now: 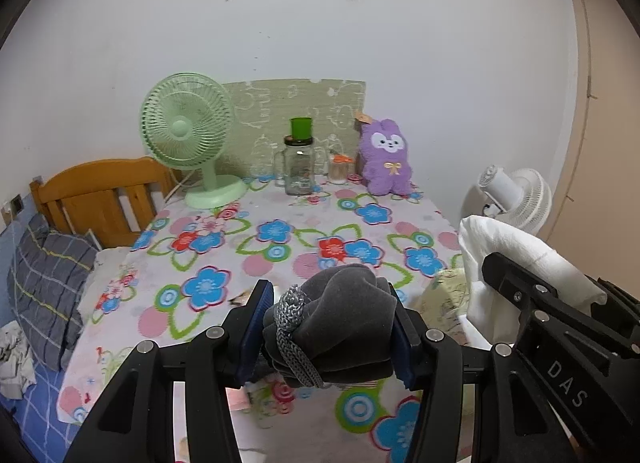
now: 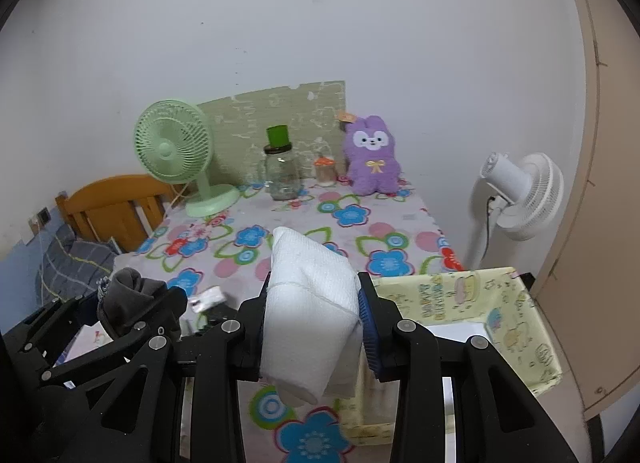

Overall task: Organize soft objects
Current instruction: 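Carry the grey sock in the left tool while the right tool carries the pad to the basket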

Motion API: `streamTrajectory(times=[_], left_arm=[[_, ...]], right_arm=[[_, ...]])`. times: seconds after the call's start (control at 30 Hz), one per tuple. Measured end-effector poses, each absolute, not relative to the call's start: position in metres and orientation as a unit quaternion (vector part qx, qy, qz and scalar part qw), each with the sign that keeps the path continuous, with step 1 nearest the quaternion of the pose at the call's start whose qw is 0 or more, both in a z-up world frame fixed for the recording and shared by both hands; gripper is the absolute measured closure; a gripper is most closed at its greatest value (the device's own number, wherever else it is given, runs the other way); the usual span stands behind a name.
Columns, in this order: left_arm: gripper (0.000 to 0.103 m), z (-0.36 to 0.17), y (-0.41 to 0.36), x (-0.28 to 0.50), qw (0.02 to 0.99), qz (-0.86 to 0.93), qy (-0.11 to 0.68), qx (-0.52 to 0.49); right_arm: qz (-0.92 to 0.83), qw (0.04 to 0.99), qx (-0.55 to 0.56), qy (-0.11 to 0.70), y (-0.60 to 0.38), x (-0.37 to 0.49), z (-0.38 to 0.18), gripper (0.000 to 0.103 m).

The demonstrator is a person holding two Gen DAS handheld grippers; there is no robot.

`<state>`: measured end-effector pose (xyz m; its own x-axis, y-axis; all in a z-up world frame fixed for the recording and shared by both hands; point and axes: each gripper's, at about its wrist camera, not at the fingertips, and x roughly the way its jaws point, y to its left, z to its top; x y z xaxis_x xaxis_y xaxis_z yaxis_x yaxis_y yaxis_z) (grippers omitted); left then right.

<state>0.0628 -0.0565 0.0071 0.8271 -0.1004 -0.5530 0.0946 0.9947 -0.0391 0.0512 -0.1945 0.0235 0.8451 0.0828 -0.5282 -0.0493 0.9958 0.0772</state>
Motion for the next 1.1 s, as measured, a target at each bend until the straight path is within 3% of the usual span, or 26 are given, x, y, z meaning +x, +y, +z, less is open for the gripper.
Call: streamTrajectory(times=[1.1], left_arm=[[0.048, -0.033, -0.180, 0.099, 0.924, -0.160, 0.346, 0.036]], right_arm=[[-0.047, 0.948, 0.047, 0.310, -0.310, 0.072, -0.009, 0.063]])
